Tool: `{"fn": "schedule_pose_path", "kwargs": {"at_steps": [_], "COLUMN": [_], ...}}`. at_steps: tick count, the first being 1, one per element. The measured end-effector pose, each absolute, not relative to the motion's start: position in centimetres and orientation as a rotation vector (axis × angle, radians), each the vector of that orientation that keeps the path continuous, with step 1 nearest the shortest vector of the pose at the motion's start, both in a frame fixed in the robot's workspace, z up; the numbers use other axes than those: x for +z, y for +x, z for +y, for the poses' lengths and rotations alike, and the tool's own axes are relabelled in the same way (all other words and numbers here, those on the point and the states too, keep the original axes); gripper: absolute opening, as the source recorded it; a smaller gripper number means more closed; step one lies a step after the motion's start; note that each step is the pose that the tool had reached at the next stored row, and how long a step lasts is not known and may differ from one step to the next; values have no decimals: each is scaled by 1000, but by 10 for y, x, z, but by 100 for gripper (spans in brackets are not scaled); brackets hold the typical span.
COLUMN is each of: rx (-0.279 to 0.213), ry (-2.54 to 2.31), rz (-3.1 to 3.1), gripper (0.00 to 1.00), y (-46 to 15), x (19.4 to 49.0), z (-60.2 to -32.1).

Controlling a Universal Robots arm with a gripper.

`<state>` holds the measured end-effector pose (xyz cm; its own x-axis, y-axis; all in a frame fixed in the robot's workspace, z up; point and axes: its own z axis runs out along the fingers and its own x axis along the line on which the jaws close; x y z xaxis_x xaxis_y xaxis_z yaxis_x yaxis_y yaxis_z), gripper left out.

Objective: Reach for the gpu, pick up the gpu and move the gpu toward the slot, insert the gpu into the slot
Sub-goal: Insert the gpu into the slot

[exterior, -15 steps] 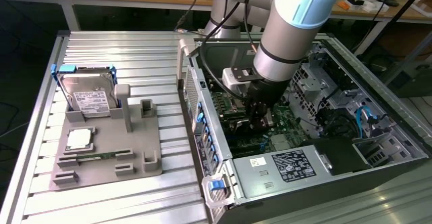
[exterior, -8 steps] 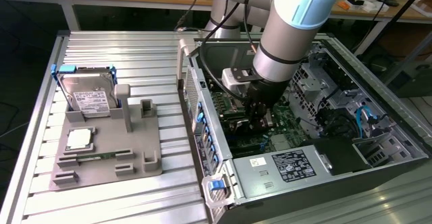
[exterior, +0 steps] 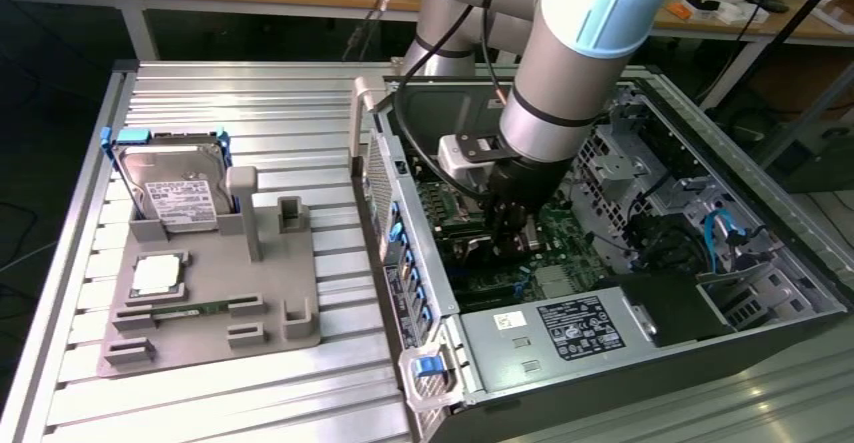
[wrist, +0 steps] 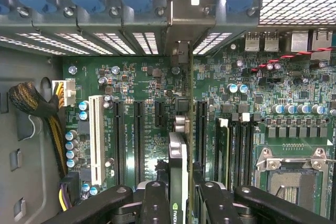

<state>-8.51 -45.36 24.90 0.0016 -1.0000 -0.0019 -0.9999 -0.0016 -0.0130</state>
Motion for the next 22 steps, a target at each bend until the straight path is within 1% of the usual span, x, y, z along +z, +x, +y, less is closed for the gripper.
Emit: {"fn": "schedule_pose_path", "kwargs": {"at_steps": [22], "rx": [-12], "ry": [-2217], "rz": [2211], "gripper": [27], "y": [-88], "x": [237], "z": [-454]}}
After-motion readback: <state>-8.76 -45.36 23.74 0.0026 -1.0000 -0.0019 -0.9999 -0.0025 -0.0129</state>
